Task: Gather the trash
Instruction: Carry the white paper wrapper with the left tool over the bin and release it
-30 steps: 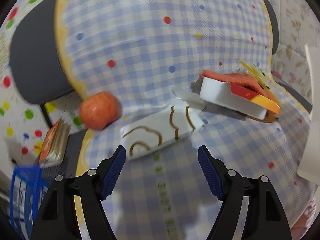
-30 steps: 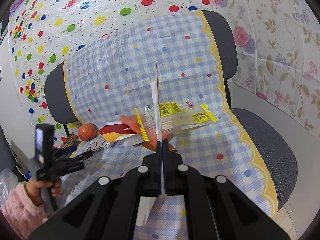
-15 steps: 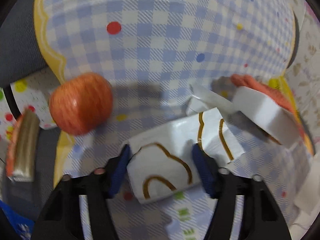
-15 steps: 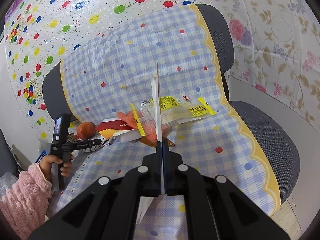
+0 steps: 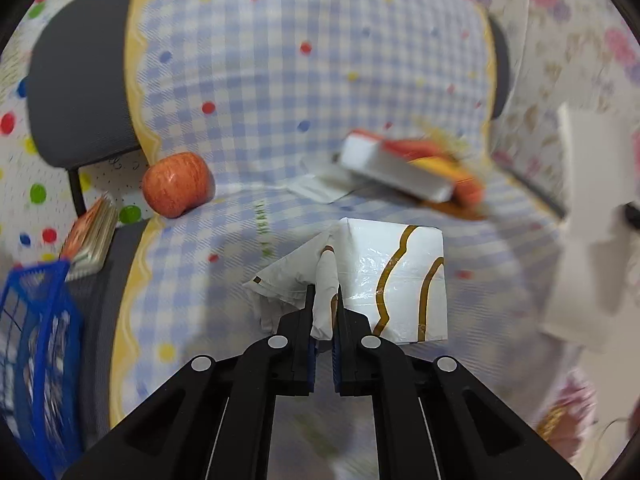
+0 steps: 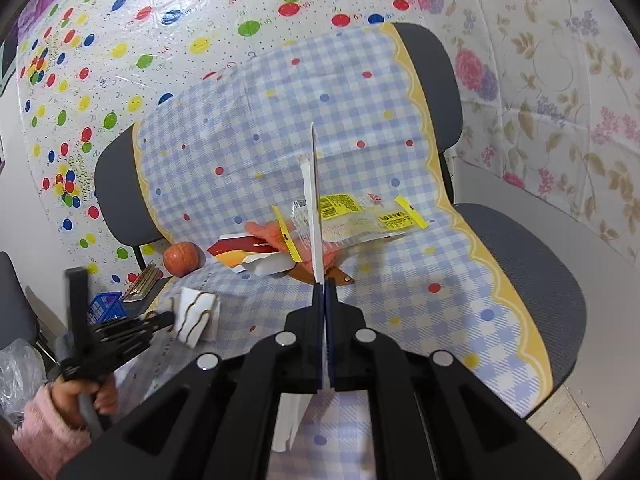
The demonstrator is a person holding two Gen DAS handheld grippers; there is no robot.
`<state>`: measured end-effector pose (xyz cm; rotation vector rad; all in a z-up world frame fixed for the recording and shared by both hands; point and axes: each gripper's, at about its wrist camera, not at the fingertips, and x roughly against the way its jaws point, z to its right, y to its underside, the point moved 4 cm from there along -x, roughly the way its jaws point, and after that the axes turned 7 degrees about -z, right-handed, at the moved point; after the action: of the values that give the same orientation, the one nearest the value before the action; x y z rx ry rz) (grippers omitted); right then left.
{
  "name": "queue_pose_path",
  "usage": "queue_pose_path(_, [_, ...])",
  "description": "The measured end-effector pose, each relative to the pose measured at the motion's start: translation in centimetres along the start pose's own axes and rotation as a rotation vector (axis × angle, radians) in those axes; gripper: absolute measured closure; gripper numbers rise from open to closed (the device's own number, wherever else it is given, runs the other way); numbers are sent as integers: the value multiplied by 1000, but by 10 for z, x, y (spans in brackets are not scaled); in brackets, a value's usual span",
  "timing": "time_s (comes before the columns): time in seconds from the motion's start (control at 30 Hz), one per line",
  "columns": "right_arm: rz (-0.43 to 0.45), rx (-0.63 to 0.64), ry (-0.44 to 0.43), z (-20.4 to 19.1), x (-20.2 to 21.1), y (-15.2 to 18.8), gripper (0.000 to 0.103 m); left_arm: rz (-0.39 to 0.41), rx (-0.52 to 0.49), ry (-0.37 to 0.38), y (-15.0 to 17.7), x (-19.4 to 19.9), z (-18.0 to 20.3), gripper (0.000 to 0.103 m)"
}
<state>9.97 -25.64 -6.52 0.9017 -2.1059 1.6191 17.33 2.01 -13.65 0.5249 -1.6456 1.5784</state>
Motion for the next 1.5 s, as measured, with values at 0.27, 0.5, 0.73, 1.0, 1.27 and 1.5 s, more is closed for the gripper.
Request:
queue_pose_path(0.27, [15,29,26,-5,37,26,101,111,-20,47,27,65,57,97])
queue_pose_path(0.5, [7,20,113,15,72,62,101,121,-131,127,55,86,122,97])
queue_pose_path(0.73, [-1,-24,221,46,110,96,101,101,-269,223,78,89,189,97])
queue_pose_path(1.0, [-61,-66,403,83,137,149,101,27,-372,311,108,77,245,96])
queue_pose_path(1.27, [-149,-183,450,127,126,196,101,-24,-419,337,123,69,269,96])
queue_pose_path(1.5, [-203,-222,425,141,107,213,76,-46,-418,325,126,65,271,96])
